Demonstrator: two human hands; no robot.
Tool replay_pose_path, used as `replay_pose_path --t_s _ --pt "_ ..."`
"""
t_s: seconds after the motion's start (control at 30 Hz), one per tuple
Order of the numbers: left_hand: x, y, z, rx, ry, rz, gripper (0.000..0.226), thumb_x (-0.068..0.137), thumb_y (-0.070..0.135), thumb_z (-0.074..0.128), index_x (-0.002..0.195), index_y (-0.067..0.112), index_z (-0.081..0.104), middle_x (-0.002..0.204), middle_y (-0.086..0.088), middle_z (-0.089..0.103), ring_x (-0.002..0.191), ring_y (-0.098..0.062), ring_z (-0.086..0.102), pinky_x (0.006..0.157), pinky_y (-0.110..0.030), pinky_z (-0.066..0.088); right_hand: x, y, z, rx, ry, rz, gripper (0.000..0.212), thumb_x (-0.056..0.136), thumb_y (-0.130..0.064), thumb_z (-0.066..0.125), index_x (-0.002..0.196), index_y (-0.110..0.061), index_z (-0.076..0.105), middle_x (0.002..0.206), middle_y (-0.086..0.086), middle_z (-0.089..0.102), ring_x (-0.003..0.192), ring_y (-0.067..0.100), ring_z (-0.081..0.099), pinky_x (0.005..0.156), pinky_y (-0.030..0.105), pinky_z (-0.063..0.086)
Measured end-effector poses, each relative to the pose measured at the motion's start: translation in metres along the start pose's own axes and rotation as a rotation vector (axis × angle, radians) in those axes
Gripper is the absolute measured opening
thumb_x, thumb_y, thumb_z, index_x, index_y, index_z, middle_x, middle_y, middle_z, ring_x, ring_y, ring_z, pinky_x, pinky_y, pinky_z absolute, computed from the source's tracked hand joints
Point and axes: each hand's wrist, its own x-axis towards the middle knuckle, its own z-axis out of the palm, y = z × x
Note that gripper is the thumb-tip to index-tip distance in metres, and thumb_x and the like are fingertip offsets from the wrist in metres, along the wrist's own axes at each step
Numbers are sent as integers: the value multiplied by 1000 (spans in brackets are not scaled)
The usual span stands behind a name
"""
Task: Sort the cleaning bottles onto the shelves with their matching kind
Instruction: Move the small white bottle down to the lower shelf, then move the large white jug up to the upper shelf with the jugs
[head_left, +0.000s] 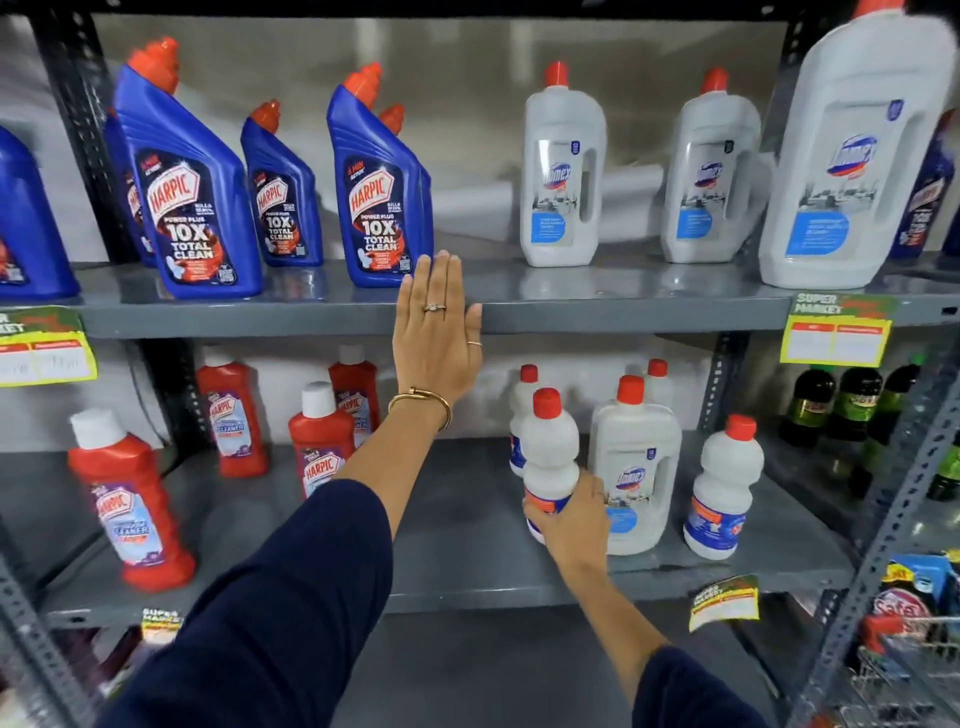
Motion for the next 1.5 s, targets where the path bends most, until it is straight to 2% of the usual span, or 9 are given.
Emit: replay_pose_path --t_s 0.13,0.27,0.67,0.83,0.97,1.03,1.27,1.4,1.5 --pt "-1 0 3 18 49 -3 52 94 28 27 137 -1 30 144 -18 37 135 -34 28 111 -37 11 2 19 24 -16 -49 75 62 59 -25 86 107 -4 52 101 15 59 90 30 60 75 34 49" --pt "-1 -1 8 52 114 28 50 92 26 30 132 -3 38 138 -19 45 129 -36 38 108 -41 19 3 35 41 -35 -84 145 64 61 -23 86 108 0 51 104 19 58 94 33 59 82 41 50" --pt "0 -2 7 68 119 27 50 92 27 30 132 -2 39 137 -18 47 129 -35 39 108 -39 17 12 39 48 9 -99 192 67 68 -14 82 122 -4 43 120 16 57 108 34 57 90 46 50" --pt "-1 0 5 41 65 6 51 93 27 28 135 -1 33 141 -18 41 133 -35 32 110 -37 10 5 36 30 41 64 136 44 77 -26 74 108 -7 50 105 10 59 95 29 58 77 34 49" --pt "-1 1 3 27 44 -6 49 95 23 36 137 -1 28 145 -19 34 135 -36 25 111 -38 6 17 37 0 -13 210 102 41 78 -22 72 104 1 50 101 19 57 93 35 54 80 42 49" --pt "-1 3 2 23 15 -31 51 96 25 35 139 0 24 148 -19 29 138 -34 20 112 -37 2 24 38 -14 -34 241 117 47 74 -20 76 106 0 49 102 20 57 94 36 54 80 41 50" --pt "7 46 3 -35 -8 -108 54 95 32 38 137 -2 29 144 -21 36 137 -34 23 112 -44 2 37 40 -31 -153 151 226 94 68 -28 82 138 -2 24 138 24 37 127 39 36 103 55 38" --pt "8 52 13 -10 -21 -100 55 96 36 32 138 1 26 147 -17 33 139 -30 17 110 -43 -9 45 40 -30 -120 144 239 104 66 -30 83 144 -9 16 144 19 35 131 36 35 107 53 35" --pt "8 51 15 -4 13 -82 54 95 35 32 136 0 31 142 -19 39 137 -33 25 110 -43 -4 48 42 -26 -124 155 244 110 63 -30 85 145 -10 15 143 18 39 129 36 39 107 51 36"
